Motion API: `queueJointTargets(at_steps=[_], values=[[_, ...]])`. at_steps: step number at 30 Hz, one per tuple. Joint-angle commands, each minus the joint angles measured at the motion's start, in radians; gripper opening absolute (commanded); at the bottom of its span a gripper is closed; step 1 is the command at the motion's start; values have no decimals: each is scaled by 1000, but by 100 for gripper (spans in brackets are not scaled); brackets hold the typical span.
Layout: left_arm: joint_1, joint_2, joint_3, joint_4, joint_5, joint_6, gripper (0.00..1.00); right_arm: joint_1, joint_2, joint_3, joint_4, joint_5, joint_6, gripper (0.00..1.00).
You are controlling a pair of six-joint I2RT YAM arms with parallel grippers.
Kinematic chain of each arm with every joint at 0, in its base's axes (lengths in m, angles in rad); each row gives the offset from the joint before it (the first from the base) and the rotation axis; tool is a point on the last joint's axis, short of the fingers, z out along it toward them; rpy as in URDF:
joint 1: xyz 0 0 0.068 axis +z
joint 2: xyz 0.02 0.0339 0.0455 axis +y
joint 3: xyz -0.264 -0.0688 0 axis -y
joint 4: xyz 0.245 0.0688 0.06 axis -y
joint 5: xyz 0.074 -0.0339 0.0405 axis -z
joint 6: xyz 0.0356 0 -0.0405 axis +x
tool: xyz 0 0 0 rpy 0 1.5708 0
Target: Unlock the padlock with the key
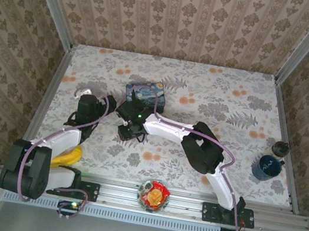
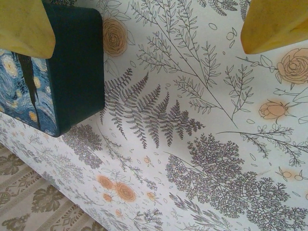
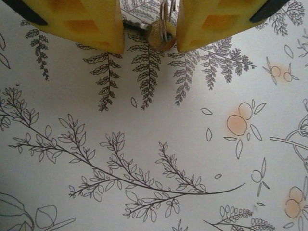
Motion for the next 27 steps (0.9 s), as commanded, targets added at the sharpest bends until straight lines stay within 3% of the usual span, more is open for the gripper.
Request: queueJointTargets(at_steps=[1,8,12,20,27], values=[[9,10,-3,-10,15,-2,100,7,30,27,-43,-30,2,30],[9,-6,-1,-22,15,6,100,6,-32,20,-47,2,-4,8],[11,-22,3,-35,19,21,100,-6,-106,-6,-38,11,-4,0],[14,-57,9,-15,80,69,100,-89,-341,-149,50,-41,53,0],[14,-73,-2,85,214,109,100,-227,-514,-340,278,-285,202,0]])
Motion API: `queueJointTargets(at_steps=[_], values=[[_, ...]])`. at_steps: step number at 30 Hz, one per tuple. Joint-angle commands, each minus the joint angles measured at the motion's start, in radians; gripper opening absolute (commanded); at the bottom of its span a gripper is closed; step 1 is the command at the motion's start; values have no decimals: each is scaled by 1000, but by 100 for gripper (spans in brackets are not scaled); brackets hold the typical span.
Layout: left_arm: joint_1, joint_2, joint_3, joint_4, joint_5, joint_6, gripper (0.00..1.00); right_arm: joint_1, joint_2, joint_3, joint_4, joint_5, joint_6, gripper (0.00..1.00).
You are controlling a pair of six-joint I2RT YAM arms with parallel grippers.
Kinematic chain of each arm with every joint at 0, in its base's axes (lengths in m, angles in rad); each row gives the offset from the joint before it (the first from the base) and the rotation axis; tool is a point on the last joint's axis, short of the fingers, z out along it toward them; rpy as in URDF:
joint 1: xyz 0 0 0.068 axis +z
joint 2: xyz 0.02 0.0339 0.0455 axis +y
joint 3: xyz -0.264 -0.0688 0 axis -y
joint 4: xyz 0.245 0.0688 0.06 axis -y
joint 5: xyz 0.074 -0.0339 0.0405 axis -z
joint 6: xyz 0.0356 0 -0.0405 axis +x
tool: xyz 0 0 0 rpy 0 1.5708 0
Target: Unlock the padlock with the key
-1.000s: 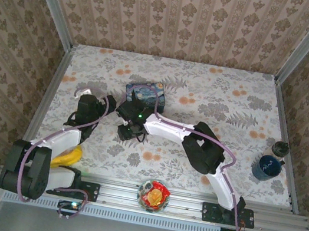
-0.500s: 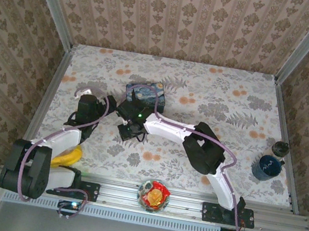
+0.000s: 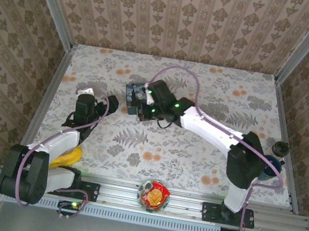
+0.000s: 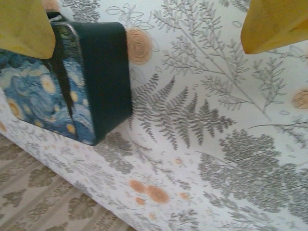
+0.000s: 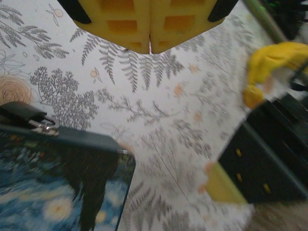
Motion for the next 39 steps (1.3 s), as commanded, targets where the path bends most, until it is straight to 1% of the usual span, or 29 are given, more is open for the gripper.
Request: queueJointTargets(at_steps=[1,3,6,13,20,23,26,28,31,32,33,35,39], values=[[8,-26,-5,82,106,45,100,-50,-58,-82,140,-161,104,0],[6,-33,-11,111,145,55,100,-72,-84,-99,157,-190,111,0],[4,-52,-29,155,194,76,100,-91,-116,-95,124,-196,84,0],[-2,-133,-83,220,232,125,100,-112,-166,-64,57,-194,42,0],[-7,-200,-141,348,284,164,100,-118,-202,-55,59,-183,93,0],[-28,-206,-160,411,299,205,100,-118,-216,-57,63,-163,122,0],[-88,-211,-175,461,277,302,100,-118,-234,-67,69,-131,150,0],[-150,-212,-180,493,256,398,100,-118,-247,-76,73,-108,162,0],[-235,-203,-169,510,241,501,100,-118,-264,-90,83,-88,173,0],[-244,-194,-167,520,240,530,99,-118,-270,-93,88,-85,177,0],[-285,-185,-164,531,243,552,98,-118,-273,-96,92,-84,181,0],[-326,-155,-157,565,248,594,95,-118,-280,-101,97,-83,185,0],[-388,-72,-129,628,243,655,84,-118,-288,-108,102,-83,190,0]])
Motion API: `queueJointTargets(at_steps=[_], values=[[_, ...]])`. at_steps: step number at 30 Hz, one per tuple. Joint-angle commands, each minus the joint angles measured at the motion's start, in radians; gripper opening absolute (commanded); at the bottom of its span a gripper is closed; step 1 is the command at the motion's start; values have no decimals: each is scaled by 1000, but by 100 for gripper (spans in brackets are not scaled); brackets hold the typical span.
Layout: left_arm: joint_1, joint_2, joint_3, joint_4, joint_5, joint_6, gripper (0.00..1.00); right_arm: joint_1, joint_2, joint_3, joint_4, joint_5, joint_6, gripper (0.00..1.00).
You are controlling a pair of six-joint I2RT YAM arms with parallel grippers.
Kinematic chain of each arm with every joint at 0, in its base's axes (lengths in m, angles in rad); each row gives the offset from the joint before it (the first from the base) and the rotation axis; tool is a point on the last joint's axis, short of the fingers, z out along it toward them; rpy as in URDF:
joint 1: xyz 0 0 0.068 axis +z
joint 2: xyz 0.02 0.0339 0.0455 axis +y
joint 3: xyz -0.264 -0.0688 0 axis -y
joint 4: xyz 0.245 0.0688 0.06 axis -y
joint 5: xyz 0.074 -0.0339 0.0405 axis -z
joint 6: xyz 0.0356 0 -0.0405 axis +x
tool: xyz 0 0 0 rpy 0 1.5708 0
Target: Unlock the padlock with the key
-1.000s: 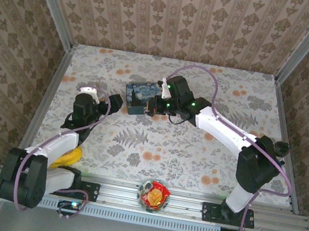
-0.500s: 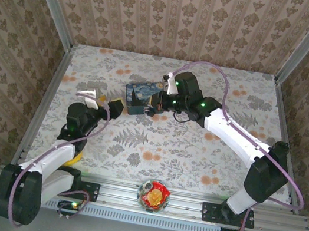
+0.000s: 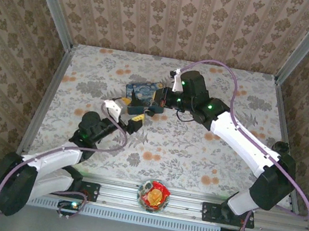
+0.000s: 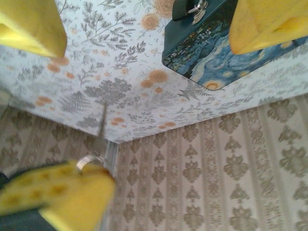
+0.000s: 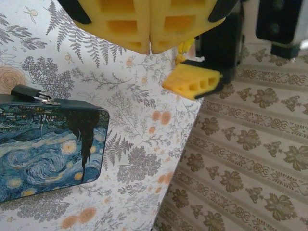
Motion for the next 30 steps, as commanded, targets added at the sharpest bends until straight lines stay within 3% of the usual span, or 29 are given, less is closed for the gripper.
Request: queueJointTargets(at_steps=[1,7,13,25,30], values=[[-41,68,48,107,-18,111,81,-3,-31,-20,17,21,20,0],[-64,247,108,269,-9,87,61,-3,-45,-37,32,17,29,0],[-69,376,179,359,60,36,51,-3,-54,-47,34,15,34,0],[-72,430,217,361,94,22,42,-3,-47,-45,40,16,32,0],[-72,433,225,358,97,22,32,-3,-36,-40,41,12,34,0]])
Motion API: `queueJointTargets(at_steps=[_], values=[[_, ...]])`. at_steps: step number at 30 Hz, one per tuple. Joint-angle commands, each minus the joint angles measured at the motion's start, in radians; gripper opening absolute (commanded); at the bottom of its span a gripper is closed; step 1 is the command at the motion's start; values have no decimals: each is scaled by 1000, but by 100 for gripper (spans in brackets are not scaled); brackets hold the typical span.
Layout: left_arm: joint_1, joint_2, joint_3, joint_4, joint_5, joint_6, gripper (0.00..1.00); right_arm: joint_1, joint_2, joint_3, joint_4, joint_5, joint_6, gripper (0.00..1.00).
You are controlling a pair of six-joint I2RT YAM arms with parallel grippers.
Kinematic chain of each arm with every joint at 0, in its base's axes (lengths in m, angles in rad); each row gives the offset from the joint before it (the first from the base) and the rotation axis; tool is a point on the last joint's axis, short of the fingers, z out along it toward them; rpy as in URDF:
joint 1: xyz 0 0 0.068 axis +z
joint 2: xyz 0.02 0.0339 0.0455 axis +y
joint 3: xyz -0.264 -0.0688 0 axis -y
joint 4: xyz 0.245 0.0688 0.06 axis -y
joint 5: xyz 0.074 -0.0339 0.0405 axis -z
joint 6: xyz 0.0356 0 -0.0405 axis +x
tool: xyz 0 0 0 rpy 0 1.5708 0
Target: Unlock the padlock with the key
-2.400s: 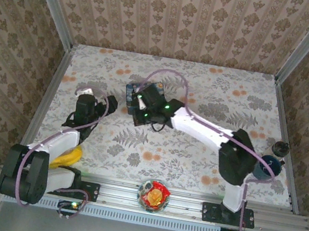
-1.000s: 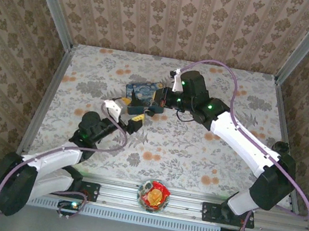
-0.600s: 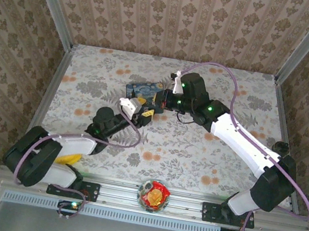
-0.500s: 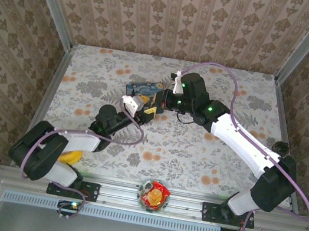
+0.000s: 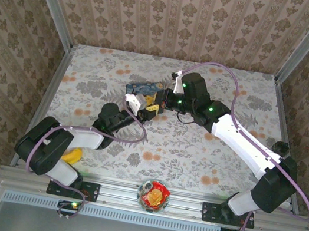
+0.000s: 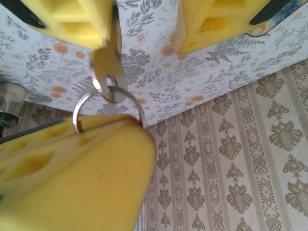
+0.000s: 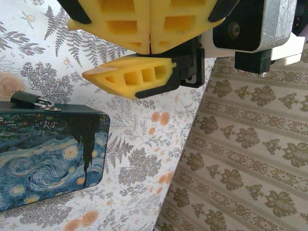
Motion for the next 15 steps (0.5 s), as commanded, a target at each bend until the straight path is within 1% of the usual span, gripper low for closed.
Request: queueJointTargets(at_steps=[1,3,11,13,15], values=[[-8,8,28,43,23,-11,31,-2,-11,-1,22,9,4,0],[-8,8,29,43,25,-14,28,-3,-8,-1,22,8,5,0],[-8,7,25,36,22,-13,9,-3,-9,-1,18,17,2,0],[-8,4,23,33,23,-14,2,-4,-9,-1,17,20,2,0],[-8,-1,22,25,24,-10,0,-4,-9,1,14,23,1,0]])
